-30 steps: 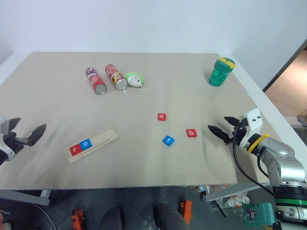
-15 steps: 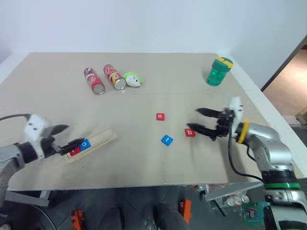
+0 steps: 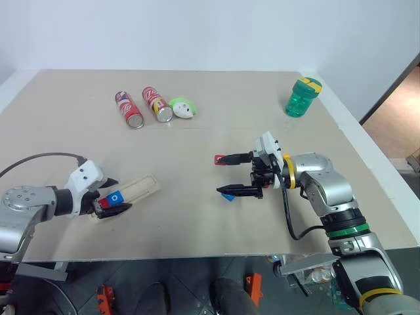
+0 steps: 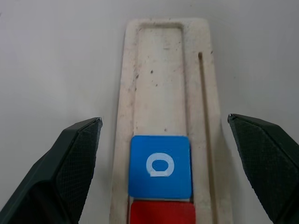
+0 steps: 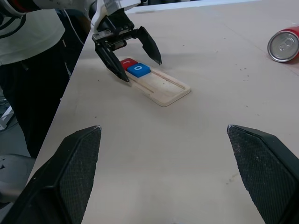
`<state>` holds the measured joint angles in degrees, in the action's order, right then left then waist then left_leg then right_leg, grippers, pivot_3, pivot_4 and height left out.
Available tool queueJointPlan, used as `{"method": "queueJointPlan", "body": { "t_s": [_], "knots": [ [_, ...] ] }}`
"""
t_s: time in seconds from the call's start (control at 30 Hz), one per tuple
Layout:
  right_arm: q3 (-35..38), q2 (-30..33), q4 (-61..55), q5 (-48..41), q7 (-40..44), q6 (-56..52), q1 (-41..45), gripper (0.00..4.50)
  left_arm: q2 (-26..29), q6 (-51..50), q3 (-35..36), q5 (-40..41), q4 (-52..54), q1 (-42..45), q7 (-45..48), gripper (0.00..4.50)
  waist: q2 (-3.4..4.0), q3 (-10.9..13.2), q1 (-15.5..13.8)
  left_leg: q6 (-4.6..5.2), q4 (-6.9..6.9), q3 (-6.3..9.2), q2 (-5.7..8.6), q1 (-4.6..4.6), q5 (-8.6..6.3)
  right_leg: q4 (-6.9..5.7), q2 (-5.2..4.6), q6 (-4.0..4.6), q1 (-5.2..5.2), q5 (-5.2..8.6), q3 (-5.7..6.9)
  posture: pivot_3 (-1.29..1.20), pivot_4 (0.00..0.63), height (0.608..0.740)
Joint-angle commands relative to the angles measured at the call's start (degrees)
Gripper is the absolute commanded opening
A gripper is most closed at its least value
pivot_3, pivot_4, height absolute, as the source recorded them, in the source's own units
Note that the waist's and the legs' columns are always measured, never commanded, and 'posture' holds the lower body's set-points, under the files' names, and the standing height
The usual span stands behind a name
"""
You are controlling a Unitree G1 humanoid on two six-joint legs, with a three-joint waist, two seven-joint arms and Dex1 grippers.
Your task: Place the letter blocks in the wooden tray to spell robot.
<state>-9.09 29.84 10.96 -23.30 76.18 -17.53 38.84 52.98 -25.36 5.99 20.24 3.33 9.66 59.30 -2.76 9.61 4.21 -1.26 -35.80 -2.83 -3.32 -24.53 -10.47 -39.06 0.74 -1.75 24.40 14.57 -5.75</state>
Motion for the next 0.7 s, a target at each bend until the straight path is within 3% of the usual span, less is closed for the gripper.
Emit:
{"method": "queueJointPlan", "body": {
  "t_s": [0.03,0.7],
  "knots": [
    [0.6,0.0,-1.7,0.0,0.0,0.2,0.6,4.44,0.1,0.1,0.3,-0.9,0.0,-0.2,-0.6,4.5,0.0,0.0,0.0,0.0,-0.02,0.0,0.0,0.0,0.0,0.0,0.0,-0.01,0.0,0.0,0.0,0.0,0.15,0.74],
    [0.5,-1.6,-1.0,1.1,-0.5,0.6,1.3,4.44,-0.6,3.0,-2.9,-5.2,-8.5,1.5,-1.3,4.5,0.04,0.0,0.0,0.32,-0.14,-0.03,-0.07,0.28,0.24,-0.1,0.05,0.07,-0.23,-0.21,0.04,0.0,0.15,0.74]
  ]
}}
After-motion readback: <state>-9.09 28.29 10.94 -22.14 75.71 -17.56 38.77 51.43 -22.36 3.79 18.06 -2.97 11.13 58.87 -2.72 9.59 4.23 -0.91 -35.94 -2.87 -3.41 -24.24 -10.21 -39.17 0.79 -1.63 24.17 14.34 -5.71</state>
